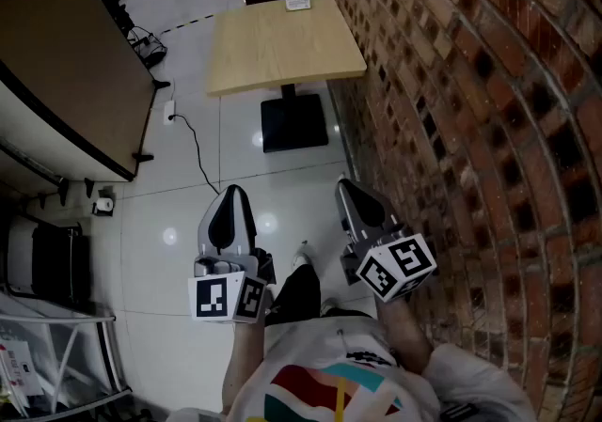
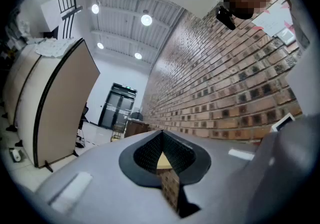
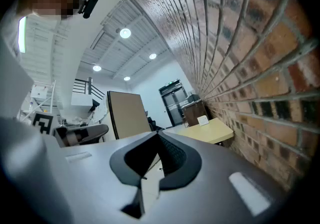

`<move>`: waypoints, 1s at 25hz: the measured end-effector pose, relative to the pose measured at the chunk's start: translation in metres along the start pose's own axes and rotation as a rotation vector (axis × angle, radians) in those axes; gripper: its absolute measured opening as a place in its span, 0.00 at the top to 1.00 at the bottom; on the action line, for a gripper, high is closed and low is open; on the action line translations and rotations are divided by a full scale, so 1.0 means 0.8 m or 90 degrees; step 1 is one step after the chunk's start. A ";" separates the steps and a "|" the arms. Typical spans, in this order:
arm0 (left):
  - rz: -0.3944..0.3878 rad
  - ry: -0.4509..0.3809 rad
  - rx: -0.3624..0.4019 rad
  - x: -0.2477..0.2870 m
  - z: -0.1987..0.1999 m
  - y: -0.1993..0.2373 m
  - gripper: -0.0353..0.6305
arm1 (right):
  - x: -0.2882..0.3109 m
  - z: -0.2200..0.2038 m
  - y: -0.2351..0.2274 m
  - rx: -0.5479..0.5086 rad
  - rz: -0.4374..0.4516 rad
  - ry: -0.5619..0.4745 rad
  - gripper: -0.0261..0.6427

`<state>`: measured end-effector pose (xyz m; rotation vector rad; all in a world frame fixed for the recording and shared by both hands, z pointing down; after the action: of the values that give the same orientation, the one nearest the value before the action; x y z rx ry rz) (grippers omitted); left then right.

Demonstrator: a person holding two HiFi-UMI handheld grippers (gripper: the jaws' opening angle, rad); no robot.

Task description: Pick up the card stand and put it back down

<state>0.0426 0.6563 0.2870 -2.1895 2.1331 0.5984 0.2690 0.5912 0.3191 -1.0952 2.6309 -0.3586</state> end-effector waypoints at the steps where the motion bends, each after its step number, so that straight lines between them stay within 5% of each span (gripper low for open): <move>1: 0.016 -0.009 -0.003 0.011 -0.002 0.019 0.94 | 0.013 -0.010 -0.006 -0.014 0.009 0.012 0.96; 7: 0.084 -0.057 -0.007 0.139 -0.049 0.132 0.94 | 0.132 -0.056 -0.107 -0.030 -0.015 0.039 0.96; 12: 0.099 -0.078 0.024 0.369 -0.120 0.257 0.94 | 0.353 -0.048 -0.237 -0.070 -0.026 0.002 0.96; 15: 0.072 -0.145 0.046 0.566 -0.121 0.332 0.94 | 0.525 0.011 -0.326 -0.148 -0.066 -0.079 0.96; 18: 0.031 -0.150 0.053 0.730 -0.137 0.366 0.94 | 0.665 0.026 -0.406 -0.184 -0.097 -0.125 0.96; 25: -0.076 -0.064 0.011 0.900 -0.229 0.392 0.94 | 0.815 -0.041 -0.494 -0.099 -0.137 -0.083 0.72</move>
<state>-0.2234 -0.1040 0.3256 -2.2079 1.9354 0.6641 0.0734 -0.1443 0.3807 -1.4062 2.4666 -0.1197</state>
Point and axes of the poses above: the fingertips, and each gripper's own axes: x forward along the fingers, y to its left, z out of its top, the point moved 8 cm from there along -x, backward along the fingers, and after that the axes turned 8 degrees about -y, right-handed, at the moved point
